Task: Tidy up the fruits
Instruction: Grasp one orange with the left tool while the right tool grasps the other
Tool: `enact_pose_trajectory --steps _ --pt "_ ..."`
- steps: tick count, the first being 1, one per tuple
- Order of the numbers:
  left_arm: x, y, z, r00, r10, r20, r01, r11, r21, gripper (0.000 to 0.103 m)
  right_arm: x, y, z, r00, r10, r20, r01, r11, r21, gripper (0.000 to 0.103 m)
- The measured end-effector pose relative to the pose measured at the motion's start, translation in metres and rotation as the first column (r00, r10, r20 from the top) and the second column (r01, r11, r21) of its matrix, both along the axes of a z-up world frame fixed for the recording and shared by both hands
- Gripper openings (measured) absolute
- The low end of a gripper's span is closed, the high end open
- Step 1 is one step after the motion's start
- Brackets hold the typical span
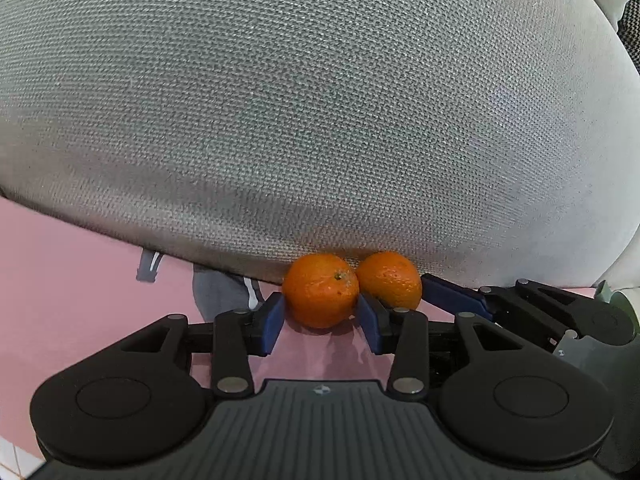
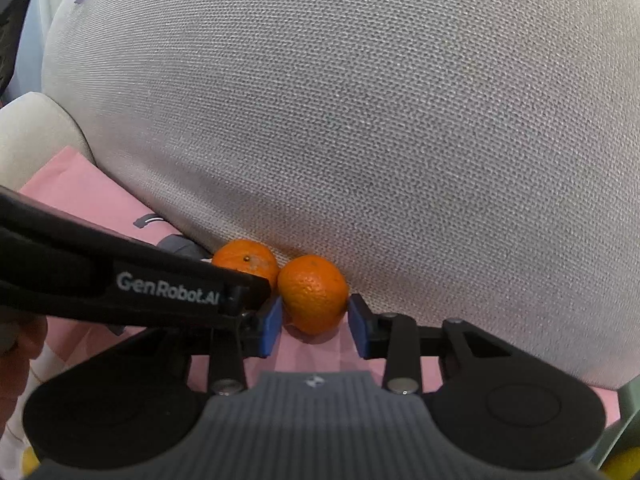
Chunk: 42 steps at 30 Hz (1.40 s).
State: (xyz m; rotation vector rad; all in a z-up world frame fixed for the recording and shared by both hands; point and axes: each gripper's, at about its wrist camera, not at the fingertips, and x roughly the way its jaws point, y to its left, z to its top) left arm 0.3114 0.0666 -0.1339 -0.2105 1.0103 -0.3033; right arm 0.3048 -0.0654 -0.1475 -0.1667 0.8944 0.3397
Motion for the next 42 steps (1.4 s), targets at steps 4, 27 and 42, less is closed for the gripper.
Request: enact_pose_trajectory --steps 4,27,42 --pt "0.005 -0.002 -0.002 1.000 -0.001 0.003 0.001 1.000 0.001 0.049 0.000 0.000 -0.004 1.000 -0.010 0.004 0.010 1.000 0.010 0.035" --pt "0.004 -0.016 -0.003 1.000 -0.002 0.011 0.002 1.000 0.017 0.053 -0.018 0.000 -0.005 1.000 -0.006 0.013 0.007 0.999 -0.031 0.034" --pt "0.002 -0.021 -0.013 1.000 -0.010 0.025 0.010 1.000 0.010 0.048 -0.016 -0.012 -0.011 1.000 -0.022 -0.004 0.022 1.000 0.011 0.034"
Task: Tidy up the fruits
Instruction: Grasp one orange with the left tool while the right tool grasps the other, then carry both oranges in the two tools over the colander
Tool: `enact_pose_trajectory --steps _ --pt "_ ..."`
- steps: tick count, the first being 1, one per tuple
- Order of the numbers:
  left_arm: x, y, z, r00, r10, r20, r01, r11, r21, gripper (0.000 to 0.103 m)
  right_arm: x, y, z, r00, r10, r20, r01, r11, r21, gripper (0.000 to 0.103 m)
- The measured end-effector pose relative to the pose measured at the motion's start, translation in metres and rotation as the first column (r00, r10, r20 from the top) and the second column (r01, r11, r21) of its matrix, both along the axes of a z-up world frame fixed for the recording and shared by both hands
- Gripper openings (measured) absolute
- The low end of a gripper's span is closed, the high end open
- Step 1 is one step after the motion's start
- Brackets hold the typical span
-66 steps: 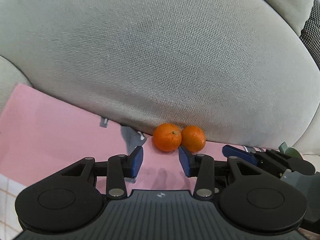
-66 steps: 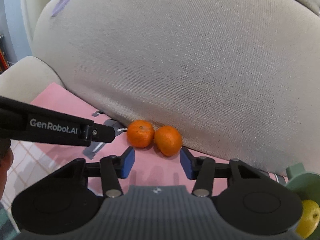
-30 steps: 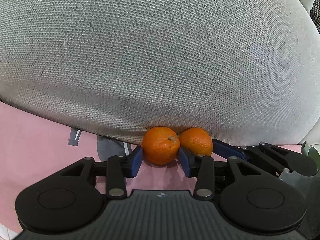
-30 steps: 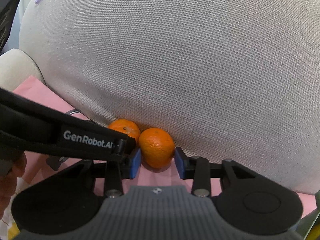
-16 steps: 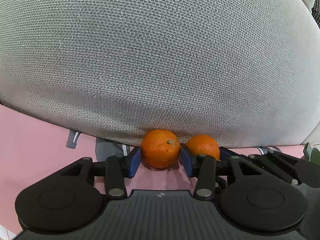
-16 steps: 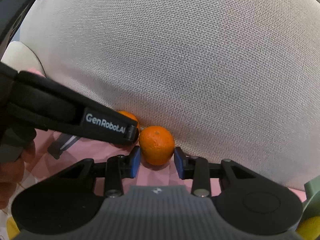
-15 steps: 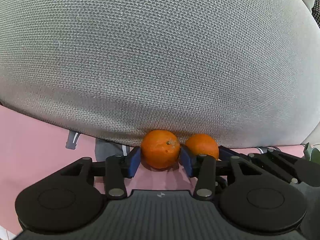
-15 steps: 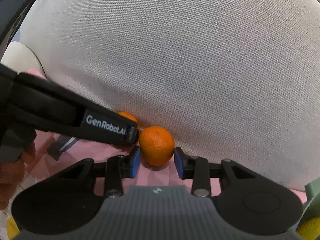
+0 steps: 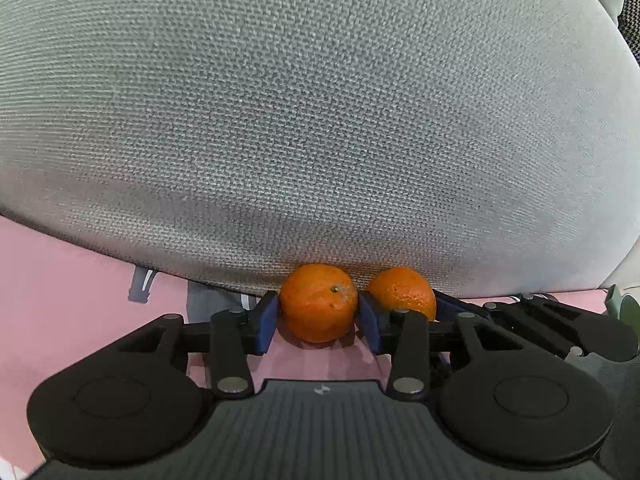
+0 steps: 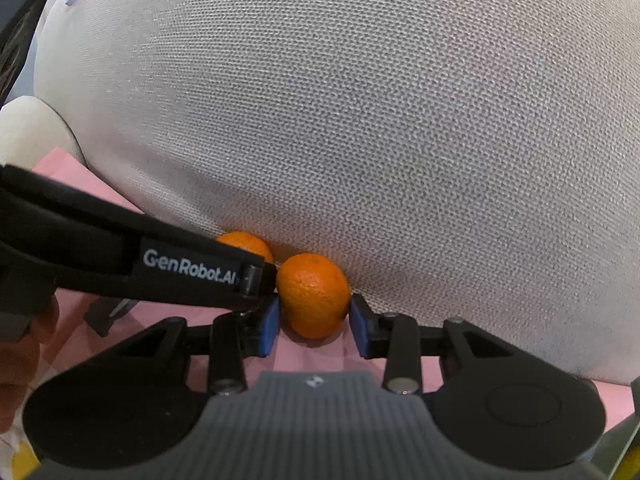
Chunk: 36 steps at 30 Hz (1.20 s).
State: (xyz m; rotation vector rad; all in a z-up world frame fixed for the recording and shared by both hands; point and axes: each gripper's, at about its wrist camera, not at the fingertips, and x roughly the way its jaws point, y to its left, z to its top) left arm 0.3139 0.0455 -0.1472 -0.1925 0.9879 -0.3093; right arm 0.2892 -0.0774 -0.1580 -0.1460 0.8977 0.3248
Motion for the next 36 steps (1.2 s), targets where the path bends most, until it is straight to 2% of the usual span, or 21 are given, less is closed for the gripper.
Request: enact_pose_trajectory --steps 7,16,29,36 --pt "-0.023 0.005 0.024 1.000 0.029 0.011 -0.029 0.999 0.022 0.048 -0.018 -0.005 0.024 1.000 0.016 0.012 -0.016 1.000 -0.004 0.034" --pt "-0.079 0.007 0.067 0.999 0.044 0.020 -0.044 0.999 0.026 0.048 -0.061 -0.020 0.070 0.998 0.039 0.048 -0.040 0.999 0.025 0.034" --pt "-0.146 -0.029 0.122 0.994 -0.056 0.094 0.055 0.998 0.021 0.048 -0.137 -0.070 0.128 0.995 0.011 0.099 -0.013 1.000 0.024 0.034" --pt "-0.172 -0.060 0.142 0.983 -0.128 0.130 0.126 0.992 0.026 0.048 -0.164 -0.097 0.143 0.992 -0.034 0.123 0.032 0.999 0.014 0.034"
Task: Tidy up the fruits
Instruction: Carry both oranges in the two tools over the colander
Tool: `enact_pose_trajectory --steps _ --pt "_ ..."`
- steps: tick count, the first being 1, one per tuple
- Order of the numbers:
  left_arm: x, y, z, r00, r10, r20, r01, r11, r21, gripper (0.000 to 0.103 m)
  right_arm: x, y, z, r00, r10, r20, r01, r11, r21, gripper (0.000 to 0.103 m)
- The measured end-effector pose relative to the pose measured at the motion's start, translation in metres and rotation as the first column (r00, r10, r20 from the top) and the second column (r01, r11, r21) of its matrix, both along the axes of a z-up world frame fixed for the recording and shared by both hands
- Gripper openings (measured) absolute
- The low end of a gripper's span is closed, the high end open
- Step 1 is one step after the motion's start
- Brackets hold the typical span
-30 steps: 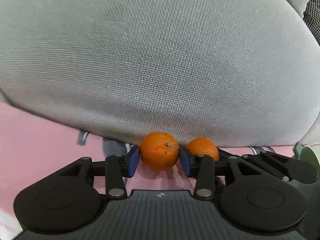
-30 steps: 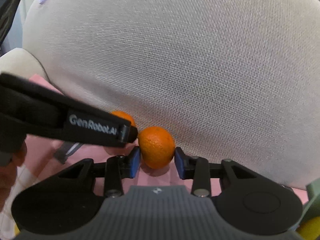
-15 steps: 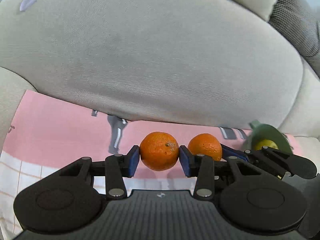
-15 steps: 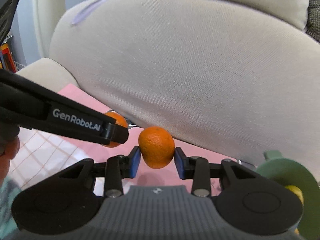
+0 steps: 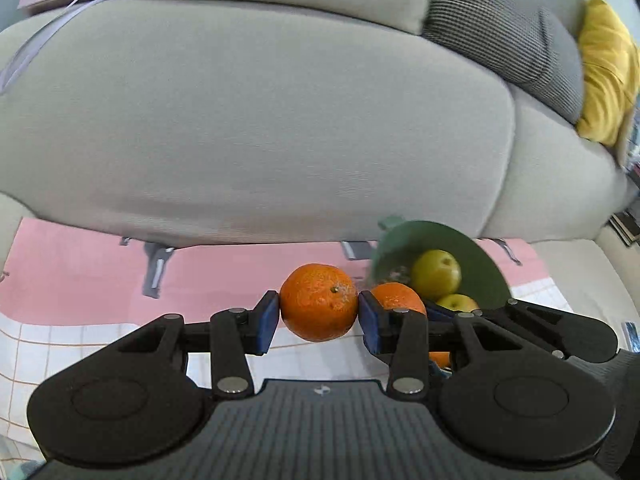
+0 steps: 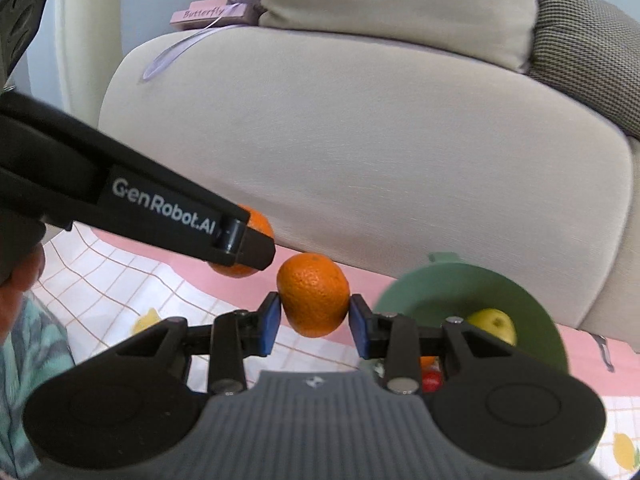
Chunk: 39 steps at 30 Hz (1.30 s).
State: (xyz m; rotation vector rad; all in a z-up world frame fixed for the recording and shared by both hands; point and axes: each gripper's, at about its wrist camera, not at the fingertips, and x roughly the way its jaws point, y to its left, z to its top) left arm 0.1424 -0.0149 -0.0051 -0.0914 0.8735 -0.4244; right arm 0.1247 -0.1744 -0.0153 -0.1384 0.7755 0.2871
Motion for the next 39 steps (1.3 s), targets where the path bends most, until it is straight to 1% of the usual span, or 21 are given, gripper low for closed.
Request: enact_pose_trajectory --steps 3,7,14,20,23,27,31,36,39 --pt "-0.009 -0.011 0.005 1.000 -0.029 0.008 0.029 1.000 0.003 0.048 -0.013 -0.005 0.004 1.000 -0.015 0.007 0.015 1.000 -0.006 0.034" --pt "-0.016 -0.028 0.006 0.998 -0.065 0.001 0.065 0.998 0.002 0.048 -0.023 -0.023 0.014 0.999 -0.033 0.016 0.033 0.999 -0.015 0.034" --pt "-0.017 -0.064 0.005 0.989 -0.145 -0.001 0.145 0.989 0.023 0.048 -0.026 -0.053 0.016 0.998 -0.068 0.018 0.069 0.997 -0.045 0.034" --pt "-0.009 -0.096 -0.004 0.977 -0.213 -0.025 0.214 0.975 0.064 0.048 -0.018 -0.076 0.012 0.995 -0.095 -0.003 0.095 0.993 -0.075 0.034" --pt "-0.003 -0.109 -0.011 0.968 -0.246 -0.042 0.249 0.964 0.097 0.048 -0.011 -0.082 0.005 0.997 -0.081 -0.021 0.078 0.992 -0.100 0.034" --pt "0.006 -0.122 -0.020 0.959 -0.274 -0.071 0.282 0.948 0.145 0.048 -0.001 -0.083 -0.006 0.998 -0.034 -0.043 0.027 0.989 -0.147 0.034" --pt "0.015 -0.128 -0.030 0.951 -0.290 -0.106 0.305 0.937 0.173 0.048 0.008 -0.086 -0.015 0.998 -0.005 -0.065 -0.006 0.984 -0.177 0.034" --pt "0.023 -0.132 -0.039 0.945 -0.304 -0.122 0.324 0.925 0.198 0.048 0.016 -0.088 -0.025 0.996 0.024 -0.088 -0.041 0.979 -0.201 0.034" --pt "0.029 -0.135 -0.045 0.943 -0.305 -0.133 0.328 0.923 0.204 0.048 0.019 -0.088 -0.030 0.995 0.034 -0.099 -0.054 0.976 -0.212 0.034"
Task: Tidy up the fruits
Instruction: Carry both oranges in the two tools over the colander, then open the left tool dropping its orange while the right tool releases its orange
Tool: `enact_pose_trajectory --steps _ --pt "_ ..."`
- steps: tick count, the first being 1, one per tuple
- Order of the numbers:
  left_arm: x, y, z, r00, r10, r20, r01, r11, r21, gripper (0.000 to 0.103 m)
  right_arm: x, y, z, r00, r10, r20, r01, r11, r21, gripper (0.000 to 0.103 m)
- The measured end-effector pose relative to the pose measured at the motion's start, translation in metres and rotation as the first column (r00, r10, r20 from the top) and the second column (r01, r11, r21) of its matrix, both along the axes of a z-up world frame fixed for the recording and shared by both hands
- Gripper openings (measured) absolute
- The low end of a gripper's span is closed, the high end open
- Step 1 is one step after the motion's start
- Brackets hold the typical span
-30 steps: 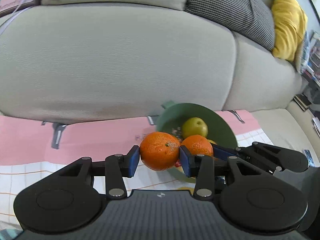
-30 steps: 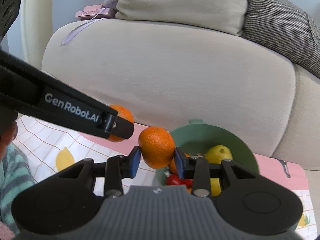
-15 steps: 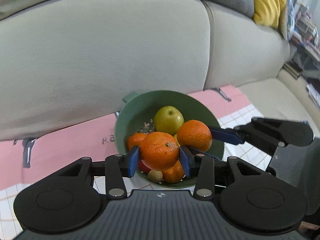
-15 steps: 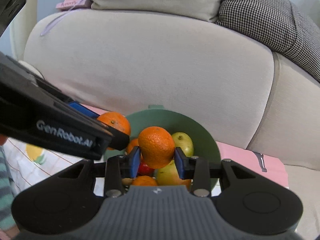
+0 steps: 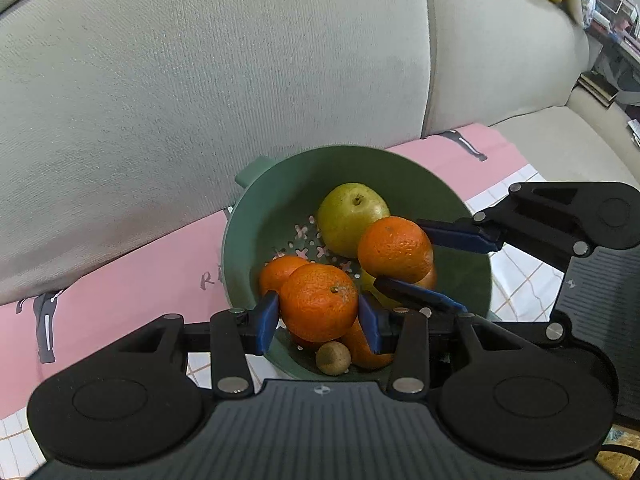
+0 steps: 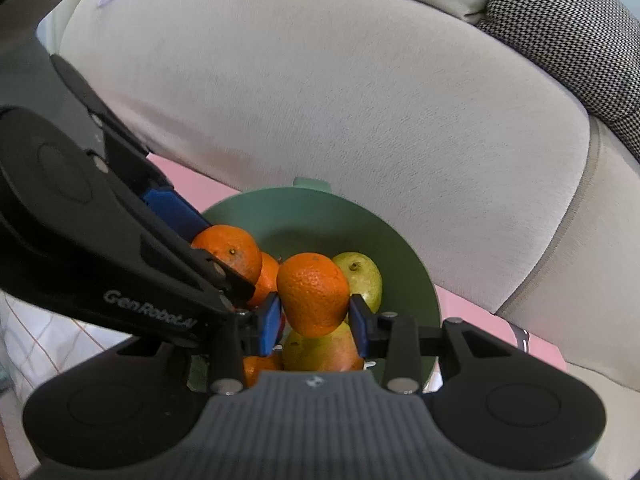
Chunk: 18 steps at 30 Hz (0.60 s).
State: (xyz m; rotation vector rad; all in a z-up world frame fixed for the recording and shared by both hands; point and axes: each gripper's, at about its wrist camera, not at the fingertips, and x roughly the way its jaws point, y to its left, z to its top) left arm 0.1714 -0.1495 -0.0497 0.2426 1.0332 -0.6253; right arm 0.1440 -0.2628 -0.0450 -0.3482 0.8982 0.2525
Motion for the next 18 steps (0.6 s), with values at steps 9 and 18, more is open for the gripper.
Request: enact_pose_trajectory --steps 9,18 --pt "0.012 -0.007 -0.017 0.999 -0.017 -0.029 0.018 0.999 0.043 0.048 0.009 -0.002 -0.011 0.998 0.027 -0.048 -0.028 1.000 -0.010 0.034" --pt "0.023 -0.007 -0.025 0.999 -0.001 -0.041 0.004 0.997 0.077 0.049 0.017 0.007 -0.018 0.997 0.058 -0.049 -0.060 0.997 -0.045 0.034"
